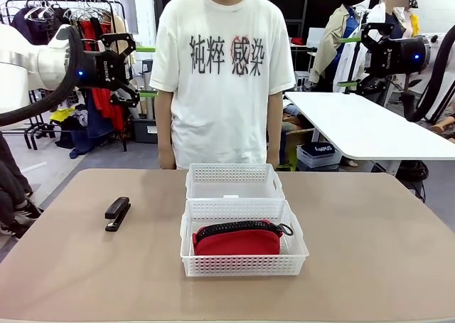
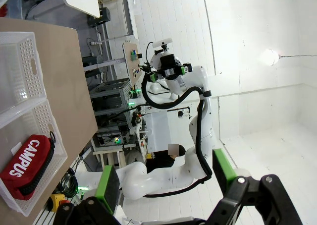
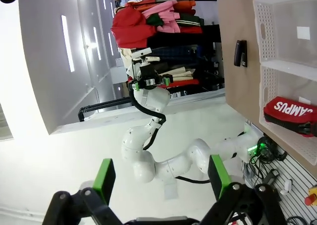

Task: Distribute items into two baskets.
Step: Pick up the Stapler that the person points to.

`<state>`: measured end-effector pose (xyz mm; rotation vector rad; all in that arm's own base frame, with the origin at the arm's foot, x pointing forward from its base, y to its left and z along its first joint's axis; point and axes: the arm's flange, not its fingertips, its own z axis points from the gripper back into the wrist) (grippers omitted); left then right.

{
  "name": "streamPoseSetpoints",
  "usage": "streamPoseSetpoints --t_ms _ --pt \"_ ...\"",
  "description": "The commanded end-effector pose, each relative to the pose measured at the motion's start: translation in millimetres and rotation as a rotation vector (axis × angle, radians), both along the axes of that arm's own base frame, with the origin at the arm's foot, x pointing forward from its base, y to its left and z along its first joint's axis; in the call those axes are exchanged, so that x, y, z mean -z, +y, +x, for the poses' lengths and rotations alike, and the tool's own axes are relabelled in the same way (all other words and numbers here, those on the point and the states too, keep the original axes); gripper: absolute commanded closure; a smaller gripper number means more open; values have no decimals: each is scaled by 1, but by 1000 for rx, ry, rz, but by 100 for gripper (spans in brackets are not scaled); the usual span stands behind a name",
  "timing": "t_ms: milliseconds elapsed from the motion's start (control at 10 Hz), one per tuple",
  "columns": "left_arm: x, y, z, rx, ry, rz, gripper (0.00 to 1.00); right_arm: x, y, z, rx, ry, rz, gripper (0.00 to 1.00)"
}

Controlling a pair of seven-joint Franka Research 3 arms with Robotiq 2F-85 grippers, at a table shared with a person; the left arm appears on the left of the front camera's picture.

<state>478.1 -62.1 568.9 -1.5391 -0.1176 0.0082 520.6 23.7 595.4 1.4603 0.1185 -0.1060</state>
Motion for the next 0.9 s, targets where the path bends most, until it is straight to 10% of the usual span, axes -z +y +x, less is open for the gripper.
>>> streamPoseSetpoints --t_ms 0,800 --pt "-2 0 -1 0 -4 -2 0 -5 0 0 6 -5 20 0" --pt "-2 0 -1 0 -4 -2 0 -5 0 0 6 -5 20 0"
